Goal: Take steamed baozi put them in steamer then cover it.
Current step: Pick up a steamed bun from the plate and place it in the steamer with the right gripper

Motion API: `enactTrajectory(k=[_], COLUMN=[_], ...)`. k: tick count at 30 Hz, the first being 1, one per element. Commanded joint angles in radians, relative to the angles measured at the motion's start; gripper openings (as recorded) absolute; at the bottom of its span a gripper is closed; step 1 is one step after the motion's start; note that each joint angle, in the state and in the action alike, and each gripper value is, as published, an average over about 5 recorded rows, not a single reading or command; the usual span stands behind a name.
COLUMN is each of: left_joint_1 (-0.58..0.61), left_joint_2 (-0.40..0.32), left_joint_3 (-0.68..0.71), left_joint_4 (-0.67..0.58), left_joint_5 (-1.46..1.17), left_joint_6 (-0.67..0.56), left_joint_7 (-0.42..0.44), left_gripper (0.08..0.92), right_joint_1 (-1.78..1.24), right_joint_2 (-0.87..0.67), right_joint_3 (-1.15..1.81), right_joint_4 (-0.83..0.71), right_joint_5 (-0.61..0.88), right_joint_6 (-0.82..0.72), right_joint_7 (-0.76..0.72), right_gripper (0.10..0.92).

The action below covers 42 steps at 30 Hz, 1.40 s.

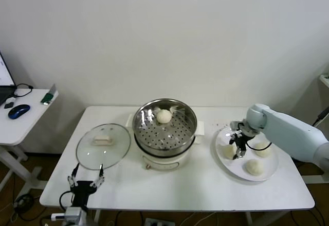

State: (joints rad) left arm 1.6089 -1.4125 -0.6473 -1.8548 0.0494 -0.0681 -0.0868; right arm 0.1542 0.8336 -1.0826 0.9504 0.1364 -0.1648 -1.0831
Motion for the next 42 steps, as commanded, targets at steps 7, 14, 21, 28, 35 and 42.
enactTrajectory(k=[7, 14, 21, 28, 35, 42], left_joint_1=[0.008, 0.012, 0.023, 0.044, 0.066, 0.071], left_joint_2=[-0.005, -0.020, -0.018, -0.002, 0.004, 0.008], left_joint_3=[0.019, 0.041, 0.048, 0.046, 0.044, 0.044], left_joint_4=[-0.020, -0.041, -0.071, -0.083, -0.080, -0.079], left_joint_5=[0.005, 0.019, 0.023, 0.021, 0.016, 0.013], left_joint_6=[0.003, 0.007, 0.011, 0.001, -0.018, -0.023], left_joint_7=[-0.001, 0.000, -0.002, -0.001, -0.001, 0.000], left_gripper=[0.823, 0.823, 0.823, 0.823, 0.823, 0.823], right_joint_1=[0.522, 0.701, 0.699, 0.629, 0.574, 0.545], right_joint_2=[0.098, 0.285, 0.435, 0.534, 0.596, 0.634], right_joint_3=[-0.345, -0.451, -0.453, -0.465, -0.527, -0.596], right_joint_4=[-0.028, -0.093, -0.056, -0.010, 0.011, 0.028], right_joint_5=[0.472, 0.738, 0.823, 0.837, 0.839, 0.822], right_joint_6=[-0.030, -0.056, -0.107, -0.148, -0.172, -0.203], right_joint_7=[0.001, 0.001, 0.054, 0.113, 0.177, 0.223], right_gripper=[0.687, 0.687, 0.687, 0.687, 0.687, 0.687])
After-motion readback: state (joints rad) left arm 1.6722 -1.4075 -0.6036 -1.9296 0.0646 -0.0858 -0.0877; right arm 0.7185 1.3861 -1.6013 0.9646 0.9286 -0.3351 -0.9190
